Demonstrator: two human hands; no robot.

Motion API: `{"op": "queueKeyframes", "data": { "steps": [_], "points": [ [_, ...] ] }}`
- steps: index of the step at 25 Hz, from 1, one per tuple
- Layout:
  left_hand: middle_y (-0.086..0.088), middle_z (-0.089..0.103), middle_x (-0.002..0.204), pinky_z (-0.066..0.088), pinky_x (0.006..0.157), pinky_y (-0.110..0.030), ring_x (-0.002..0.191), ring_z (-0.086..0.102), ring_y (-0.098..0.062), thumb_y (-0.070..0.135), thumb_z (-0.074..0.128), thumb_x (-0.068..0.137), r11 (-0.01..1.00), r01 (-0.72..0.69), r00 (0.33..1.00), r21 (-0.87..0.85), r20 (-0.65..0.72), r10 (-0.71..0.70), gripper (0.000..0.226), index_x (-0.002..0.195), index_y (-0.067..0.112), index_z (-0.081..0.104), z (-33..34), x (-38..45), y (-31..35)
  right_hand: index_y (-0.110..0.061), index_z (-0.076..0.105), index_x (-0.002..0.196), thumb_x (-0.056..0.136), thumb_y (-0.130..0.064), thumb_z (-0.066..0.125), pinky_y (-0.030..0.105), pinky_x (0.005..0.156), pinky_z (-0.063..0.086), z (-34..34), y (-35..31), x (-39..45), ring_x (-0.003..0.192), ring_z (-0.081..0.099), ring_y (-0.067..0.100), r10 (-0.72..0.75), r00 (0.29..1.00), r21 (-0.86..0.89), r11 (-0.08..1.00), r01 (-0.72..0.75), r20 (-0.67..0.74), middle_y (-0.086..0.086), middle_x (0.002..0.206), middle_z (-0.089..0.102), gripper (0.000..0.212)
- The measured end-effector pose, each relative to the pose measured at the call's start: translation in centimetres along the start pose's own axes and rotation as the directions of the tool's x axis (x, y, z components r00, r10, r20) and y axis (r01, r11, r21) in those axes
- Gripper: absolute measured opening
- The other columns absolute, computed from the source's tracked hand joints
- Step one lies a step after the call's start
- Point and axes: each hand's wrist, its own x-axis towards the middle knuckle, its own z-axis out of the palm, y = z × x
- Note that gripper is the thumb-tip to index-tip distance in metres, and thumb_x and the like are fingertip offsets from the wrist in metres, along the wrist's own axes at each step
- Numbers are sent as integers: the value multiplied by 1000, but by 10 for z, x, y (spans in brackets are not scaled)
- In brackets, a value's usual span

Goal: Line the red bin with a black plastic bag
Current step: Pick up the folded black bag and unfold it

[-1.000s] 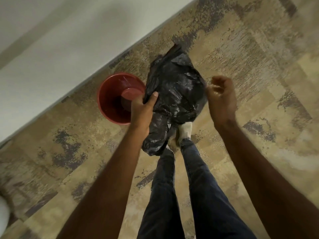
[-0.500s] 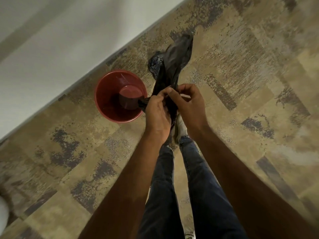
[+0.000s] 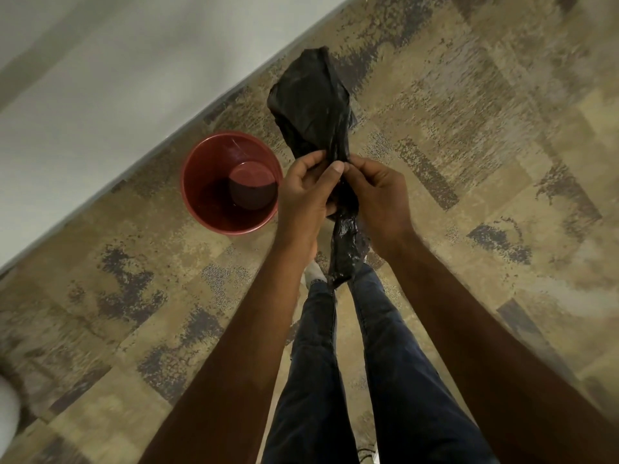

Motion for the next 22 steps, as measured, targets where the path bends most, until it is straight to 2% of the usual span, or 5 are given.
{"op": "queueKeyframes", "data": {
  "steps": [4,10,14,18,22],
  "points": [
    [-6,78,104,64,87,-43,103,76,-17,15,68,98,999,-20,999,37,-37,21,24,119,5,68,6,1,1,4,77,103,94,0,71,54,94,61,-3,3,1,100,77,34,56,995,64,997,-51,-77,15,107,78,11],
    [1,78,85,64,67,-31,83,76,-7,19,71,96,996,58,997,-73,-52,-61,7,91,15,74,7,10,-2,-3,74,96,92,-4,76,25,71,62,-12,-1,0,78,77,13,96,990,95,992,-86,-104,0,82,79,5],
    [-3,80,91,64,78,-40,92,78,-18,19,70,97,964,101,989,-245,-82,-125,11,103,10,71,5,16,-4,-1,73,101,99,-8,68,27,68,61,-17,-6,0,76,74,13,116,987,125,987,-102,-110,5,84,77,9],
    [-8,81,104,65,78,-43,97,79,-23,19,58,104,935,91,980,-343,-134,-144,15,115,13,66,-7,25,-1,-16,63,89,108,-13,51,33,77,61,-32,-13,7,84,67,13,254,957,284,936,-206,-143,-2,84,70,23],
    [-11,78,109,63,84,-48,100,77,-30,14,51,105,930,59,932,-363,-314,-182,24,123,11,66,-17,39,9,-9,60,119,109,-6,36,44,93,55,-54,-15,19,105,61,28,430,888,516,805,-294,-165,14,118,64,26]
  ]
}}
